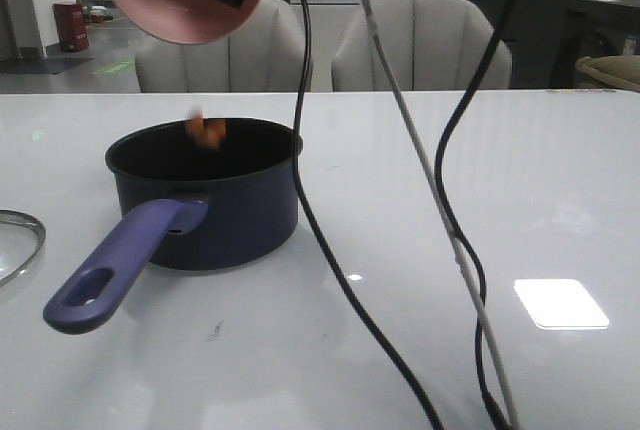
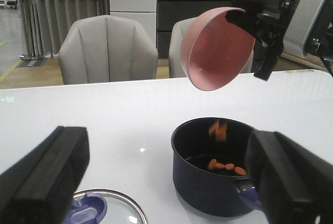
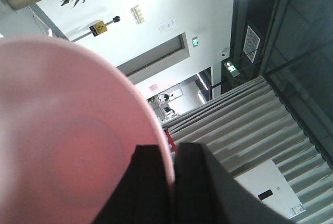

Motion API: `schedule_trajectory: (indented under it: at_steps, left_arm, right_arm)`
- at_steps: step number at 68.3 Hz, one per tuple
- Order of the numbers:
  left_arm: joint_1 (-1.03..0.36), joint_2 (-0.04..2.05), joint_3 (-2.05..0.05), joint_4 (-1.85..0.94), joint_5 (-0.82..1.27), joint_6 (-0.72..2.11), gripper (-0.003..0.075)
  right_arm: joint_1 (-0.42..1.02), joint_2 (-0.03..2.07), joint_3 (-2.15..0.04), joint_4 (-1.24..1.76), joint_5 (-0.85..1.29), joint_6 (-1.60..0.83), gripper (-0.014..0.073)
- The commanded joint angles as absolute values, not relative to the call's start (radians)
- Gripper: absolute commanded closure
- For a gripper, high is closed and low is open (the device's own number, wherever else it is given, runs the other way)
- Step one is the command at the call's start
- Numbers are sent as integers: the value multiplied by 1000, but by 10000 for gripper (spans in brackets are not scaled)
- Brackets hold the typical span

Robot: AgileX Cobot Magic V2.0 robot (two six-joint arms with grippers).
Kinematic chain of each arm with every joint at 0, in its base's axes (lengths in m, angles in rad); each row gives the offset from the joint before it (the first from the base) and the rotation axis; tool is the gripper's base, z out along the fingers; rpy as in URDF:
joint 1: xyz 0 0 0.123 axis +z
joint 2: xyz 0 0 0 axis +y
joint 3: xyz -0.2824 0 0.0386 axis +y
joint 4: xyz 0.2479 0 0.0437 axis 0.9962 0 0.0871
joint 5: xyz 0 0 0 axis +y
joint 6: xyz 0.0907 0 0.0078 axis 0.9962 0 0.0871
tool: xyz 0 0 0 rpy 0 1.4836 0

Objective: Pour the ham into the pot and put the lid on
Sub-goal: 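Tilt the pink bowl with the right gripper to pour carrots into pot, then carry the pink bowl back and lower it onto the table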

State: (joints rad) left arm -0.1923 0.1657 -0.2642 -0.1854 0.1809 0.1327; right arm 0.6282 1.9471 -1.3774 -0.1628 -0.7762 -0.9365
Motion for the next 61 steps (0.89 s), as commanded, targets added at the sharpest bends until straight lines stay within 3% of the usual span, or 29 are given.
schedule_trajectory:
  at_steps: [1,21,38,61]
  left_arm:
    - [-200,175,-293,-198,95,130,85]
    - [-200,175,-293,-198,95,130,85]
    - [-200,175,-293,-198,95,130,85]
    - [-200,175,-293,-198,95,130,85]
  right_arm:
    - [628,1890,-1404,-146,-874,-940,456]
    - [627,1858,-1487,0,-803,-797,456]
    - [627,1738,-1584,173,-325,-796,456]
    - [613,1591,-1586,407,166,-792,456]
